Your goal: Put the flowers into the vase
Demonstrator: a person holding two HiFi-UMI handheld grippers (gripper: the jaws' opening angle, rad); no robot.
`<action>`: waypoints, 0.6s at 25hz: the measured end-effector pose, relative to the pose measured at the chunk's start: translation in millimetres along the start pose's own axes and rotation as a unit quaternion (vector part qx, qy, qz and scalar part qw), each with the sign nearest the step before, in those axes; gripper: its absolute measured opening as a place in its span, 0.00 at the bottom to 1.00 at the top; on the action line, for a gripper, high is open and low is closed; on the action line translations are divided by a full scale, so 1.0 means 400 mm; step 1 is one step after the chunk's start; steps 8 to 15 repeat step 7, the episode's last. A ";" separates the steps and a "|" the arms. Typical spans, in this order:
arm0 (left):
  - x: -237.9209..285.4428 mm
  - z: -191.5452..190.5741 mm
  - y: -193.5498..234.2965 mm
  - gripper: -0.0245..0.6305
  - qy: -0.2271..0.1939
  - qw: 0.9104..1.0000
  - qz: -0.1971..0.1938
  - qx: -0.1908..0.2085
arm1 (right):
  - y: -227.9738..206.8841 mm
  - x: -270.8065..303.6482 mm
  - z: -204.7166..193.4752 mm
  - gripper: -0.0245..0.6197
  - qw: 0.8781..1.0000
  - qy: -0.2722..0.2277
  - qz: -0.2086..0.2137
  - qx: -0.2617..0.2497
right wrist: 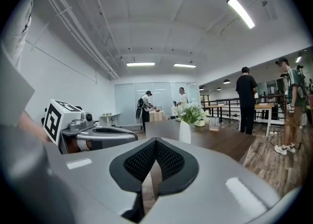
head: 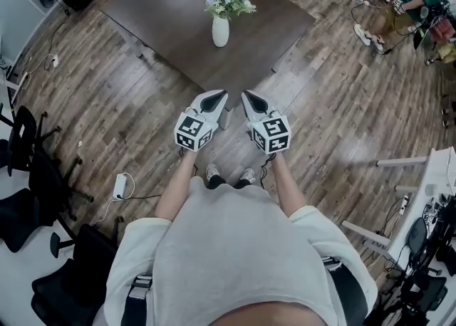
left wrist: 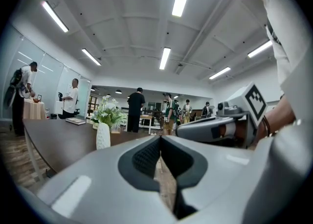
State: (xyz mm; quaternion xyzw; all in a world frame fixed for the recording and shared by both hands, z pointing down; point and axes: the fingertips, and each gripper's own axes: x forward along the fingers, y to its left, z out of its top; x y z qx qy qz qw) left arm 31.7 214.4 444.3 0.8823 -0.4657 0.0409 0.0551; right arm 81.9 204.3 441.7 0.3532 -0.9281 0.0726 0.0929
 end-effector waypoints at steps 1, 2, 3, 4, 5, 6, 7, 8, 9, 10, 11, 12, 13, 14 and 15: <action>0.000 -0.003 -0.010 0.05 0.000 1.000 0.001 -0.001 | -0.005 -0.009 -0.003 0.03 1.000 0.000 -0.001 0.001; 0.002 -0.006 -0.021 0.05 0.000 1.000 0.000 -0.002 | -0.010 -0.020 -0.007 0.03 1.000 -0.001 -0.002 0.002; 0.004 -0.009 -0.033 0.05 -0.001 1.000 -0.001 -0.003 | -0.015 -0.031 -0.010 0.03 1.000 0.000 -0.003 0.001; 0.006 -0.011 -0.044 0.05 -0.001 1.000 -0.002 -0.003 | -0.019 -0.040 -0.013 0.03 1.000 0.000 -0.003 0.000; 0.007 -0.012 -0.053 0.05 -0.002 1.000 -0.003 -0.003 | -0.022 -0.048 -0.015 0.03 1.000 0.000 -0.003 -0.001; 0.008 -0.013 -0.061 0.05 -0.003 1.000 -0.003 -0.003 | -0.025 -0.054 -0.016 0.03 1.000 0.000 -0.003 -0.001; 0.009 -0.013 -0.069 0.05 -0.003 1.000 -0.003 -0.003 | -0.027 -0.060 -0.018 0.03 1.000 0.001 -0.003 -0.002; 0.009 -0.013 -0.069 0.05 -0.003 1.000 -0.003 -0.003 | -0.027 -0.060 -0.018 0.03 1.000 0.001 -0.003 -0.002; 0.009 -0.013 -0.069 0.05 -0.003 1.000 -0.003 -0.003 | -0.027 -0.060 -0.018 0.03 1.000 0.001 -0.003 -0.002; 0.009 -0.013 -0.069 0.05 -0.003 1.000 -0.003 -0.003 | -0.027 -0.060 -0.018 0.03 1.000 0.001 -0.003 -0.002; 0.009 -0.013 -0.069 0.05 -0.003 1.000 -0.003 -0.003 | -0.027 -0.060 -0.018 0.03 1.000 0.001 -0.003 -0.002; 0.009 -0.013 -0.069 0.05 -0.003 1.000 -0.003 -0.003 | -0.027 -0.060 -0.018 0.03 1.000 0.001 -0.003 -0.002; 0.009 -0.013 -0.069 0.05 -0.003 1.000 -0.003 -0.003 | -0.027 -0.060 -0.018 0.03 1.000 0.001 -0.003 -0.002; 0.009 -0.013 -0.069 0.05 -0.003 1.000 -0.003 -0.003 | -0.027 -0.060 -0.018 0.03 1.000 0.001 -0.003 -0.002; 0.009 -0.013 -0.069 0.05 -0.003 1.000 -0.003 -0.003 | -0.027 -0.060 -0.018 0.03 1.000 0.001 -0.003 -0.002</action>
